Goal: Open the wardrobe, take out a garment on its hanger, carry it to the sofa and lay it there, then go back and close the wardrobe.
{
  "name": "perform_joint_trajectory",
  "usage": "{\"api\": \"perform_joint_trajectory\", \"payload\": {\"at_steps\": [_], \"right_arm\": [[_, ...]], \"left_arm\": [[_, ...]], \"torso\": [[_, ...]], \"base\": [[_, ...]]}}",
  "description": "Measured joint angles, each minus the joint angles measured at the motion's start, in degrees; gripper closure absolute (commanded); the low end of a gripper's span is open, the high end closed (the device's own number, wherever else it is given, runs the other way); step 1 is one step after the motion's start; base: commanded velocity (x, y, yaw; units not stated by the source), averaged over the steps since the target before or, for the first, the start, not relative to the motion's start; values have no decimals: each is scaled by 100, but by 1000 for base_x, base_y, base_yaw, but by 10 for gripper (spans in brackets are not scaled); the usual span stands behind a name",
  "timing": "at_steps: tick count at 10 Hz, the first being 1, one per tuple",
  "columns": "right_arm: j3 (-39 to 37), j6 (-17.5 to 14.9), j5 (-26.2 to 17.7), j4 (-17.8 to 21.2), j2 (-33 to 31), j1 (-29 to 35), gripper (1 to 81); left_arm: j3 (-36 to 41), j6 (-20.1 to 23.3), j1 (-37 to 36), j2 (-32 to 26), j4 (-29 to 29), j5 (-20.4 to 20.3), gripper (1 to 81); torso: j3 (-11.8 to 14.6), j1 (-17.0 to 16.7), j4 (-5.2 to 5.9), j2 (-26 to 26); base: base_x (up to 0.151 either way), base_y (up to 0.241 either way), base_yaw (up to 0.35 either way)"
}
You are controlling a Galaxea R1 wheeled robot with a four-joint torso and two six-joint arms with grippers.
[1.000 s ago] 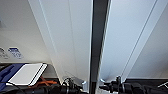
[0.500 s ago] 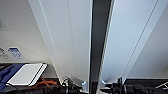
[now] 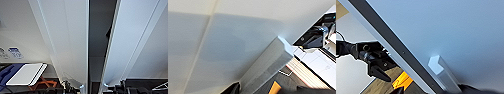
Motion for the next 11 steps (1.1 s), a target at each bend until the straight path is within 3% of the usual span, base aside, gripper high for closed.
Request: {"api": "perform_joint_trajectory", "payload": {"at_steps": [5,11], "right_arm": [[268,17,44,0,-356,-166,10],[406,20,182,1,-564,-317,10]], "left_arm": [[450,6,194,-488,185,-16,10],[660,100,541,-833,557,-319,10]], "torso": [[0,0,0,-2],[2,-2,0,-2]], "base": [[0,0,0],[0,0,0]]}}
